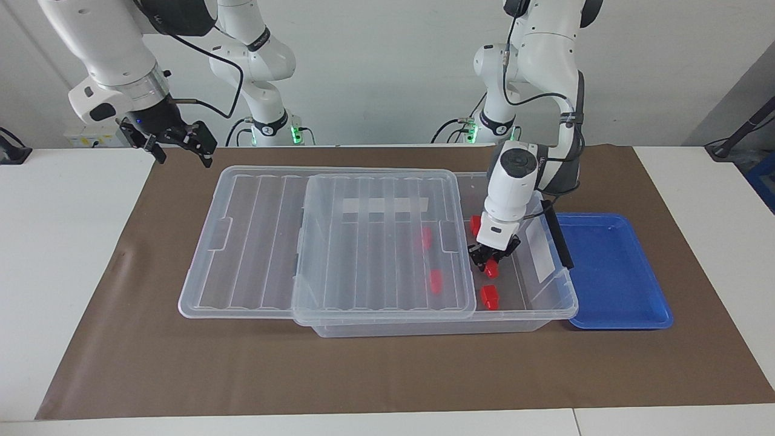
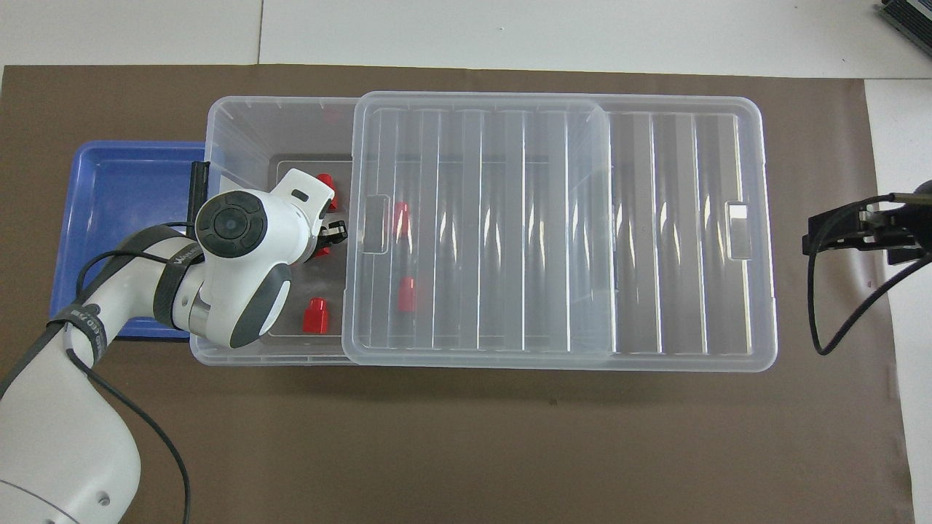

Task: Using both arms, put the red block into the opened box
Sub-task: 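Carry the red block into the opened box and lower it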

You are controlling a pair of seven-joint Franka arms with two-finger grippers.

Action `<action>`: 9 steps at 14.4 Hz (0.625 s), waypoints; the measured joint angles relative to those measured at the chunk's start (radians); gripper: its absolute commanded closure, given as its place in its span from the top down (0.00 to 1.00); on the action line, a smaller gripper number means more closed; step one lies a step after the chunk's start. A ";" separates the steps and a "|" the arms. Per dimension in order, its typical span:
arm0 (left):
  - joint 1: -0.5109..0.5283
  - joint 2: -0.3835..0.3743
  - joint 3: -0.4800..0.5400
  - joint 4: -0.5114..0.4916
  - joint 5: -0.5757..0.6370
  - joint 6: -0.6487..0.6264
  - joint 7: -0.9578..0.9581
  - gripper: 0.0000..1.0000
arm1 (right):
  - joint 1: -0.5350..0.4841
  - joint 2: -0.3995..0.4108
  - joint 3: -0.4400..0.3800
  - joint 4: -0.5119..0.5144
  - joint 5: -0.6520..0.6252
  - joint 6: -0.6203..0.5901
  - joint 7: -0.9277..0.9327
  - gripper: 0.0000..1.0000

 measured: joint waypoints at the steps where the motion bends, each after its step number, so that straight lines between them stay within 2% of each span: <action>1: 0.000 0.000 0.001 -0.007 0.000 0.006 0.000 0.56 | 0.000 0.000 0.000 -0.001 0.000 0.001 0.000 1.00; 2: 0.000 0.000 0.002 -0.008 0.000 0.010 0.000 1.00 | 0.000 0.000 0.000 -0.001 0.000 0.001 0.000 1.00; 9: 0.000 -0.003 0.013 -0.005 0.001 -0.002 -0.005 1.00 | 0.000 0.000 0.001 -0.001 0.000 0.001 0.000 1.00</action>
